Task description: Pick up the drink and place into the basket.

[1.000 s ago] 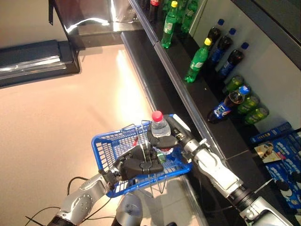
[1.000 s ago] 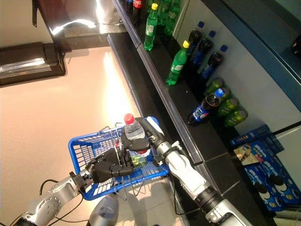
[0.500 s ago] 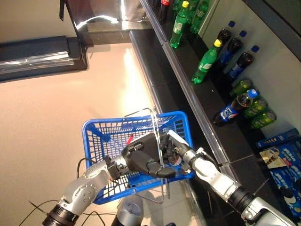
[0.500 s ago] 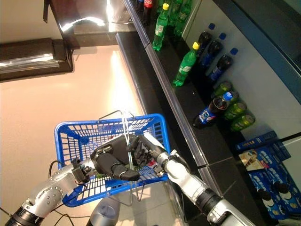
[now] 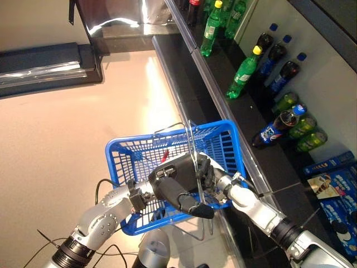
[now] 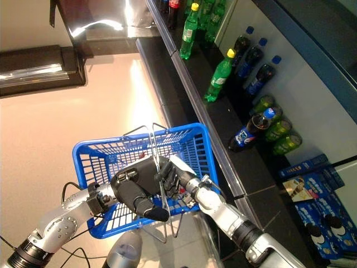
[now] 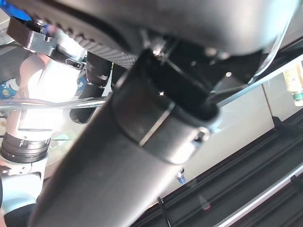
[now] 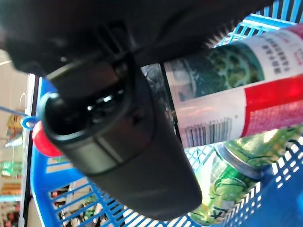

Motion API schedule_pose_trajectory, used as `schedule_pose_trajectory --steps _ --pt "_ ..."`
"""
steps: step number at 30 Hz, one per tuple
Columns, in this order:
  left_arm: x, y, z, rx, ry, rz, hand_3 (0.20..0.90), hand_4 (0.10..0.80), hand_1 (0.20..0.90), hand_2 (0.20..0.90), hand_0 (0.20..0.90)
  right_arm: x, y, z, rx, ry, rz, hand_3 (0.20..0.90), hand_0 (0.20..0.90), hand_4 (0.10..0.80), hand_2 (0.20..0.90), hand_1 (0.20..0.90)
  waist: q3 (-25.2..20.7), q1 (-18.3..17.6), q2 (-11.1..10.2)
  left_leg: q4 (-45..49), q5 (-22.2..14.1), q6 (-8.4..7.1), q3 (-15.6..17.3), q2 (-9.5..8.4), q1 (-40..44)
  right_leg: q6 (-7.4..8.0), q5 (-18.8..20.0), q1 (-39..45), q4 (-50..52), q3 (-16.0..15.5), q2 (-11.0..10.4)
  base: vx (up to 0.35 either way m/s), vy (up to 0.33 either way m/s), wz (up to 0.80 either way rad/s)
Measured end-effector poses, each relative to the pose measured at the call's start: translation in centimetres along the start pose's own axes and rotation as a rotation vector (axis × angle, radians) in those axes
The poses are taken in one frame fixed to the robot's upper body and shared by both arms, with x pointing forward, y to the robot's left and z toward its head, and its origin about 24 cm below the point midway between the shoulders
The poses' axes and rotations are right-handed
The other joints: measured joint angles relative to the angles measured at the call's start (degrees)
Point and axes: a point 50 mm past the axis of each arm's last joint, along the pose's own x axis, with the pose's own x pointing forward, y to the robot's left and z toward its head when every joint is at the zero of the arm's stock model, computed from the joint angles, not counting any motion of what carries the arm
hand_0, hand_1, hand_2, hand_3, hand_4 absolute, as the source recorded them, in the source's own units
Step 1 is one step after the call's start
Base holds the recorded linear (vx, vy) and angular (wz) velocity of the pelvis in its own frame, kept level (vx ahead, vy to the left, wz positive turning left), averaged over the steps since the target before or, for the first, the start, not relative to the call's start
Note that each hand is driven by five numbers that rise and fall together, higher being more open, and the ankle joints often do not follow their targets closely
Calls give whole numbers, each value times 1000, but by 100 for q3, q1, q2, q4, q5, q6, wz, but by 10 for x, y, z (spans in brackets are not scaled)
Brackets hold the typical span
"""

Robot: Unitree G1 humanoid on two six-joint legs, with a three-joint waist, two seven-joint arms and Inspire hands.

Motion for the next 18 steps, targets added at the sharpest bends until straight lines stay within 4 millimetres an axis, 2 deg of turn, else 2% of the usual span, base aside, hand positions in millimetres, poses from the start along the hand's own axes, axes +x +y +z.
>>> schedule_pose_trajectory --steps 18 --pt "4 -2 -4 -27 46 -33 200 100 300 300 300 20 6 26 -297 -96 139 200 300 100 300 300 -1 45 -1 2 -17 -23 -21 -7 -9 3 -3 5 -1 -17 1 0 0 0"
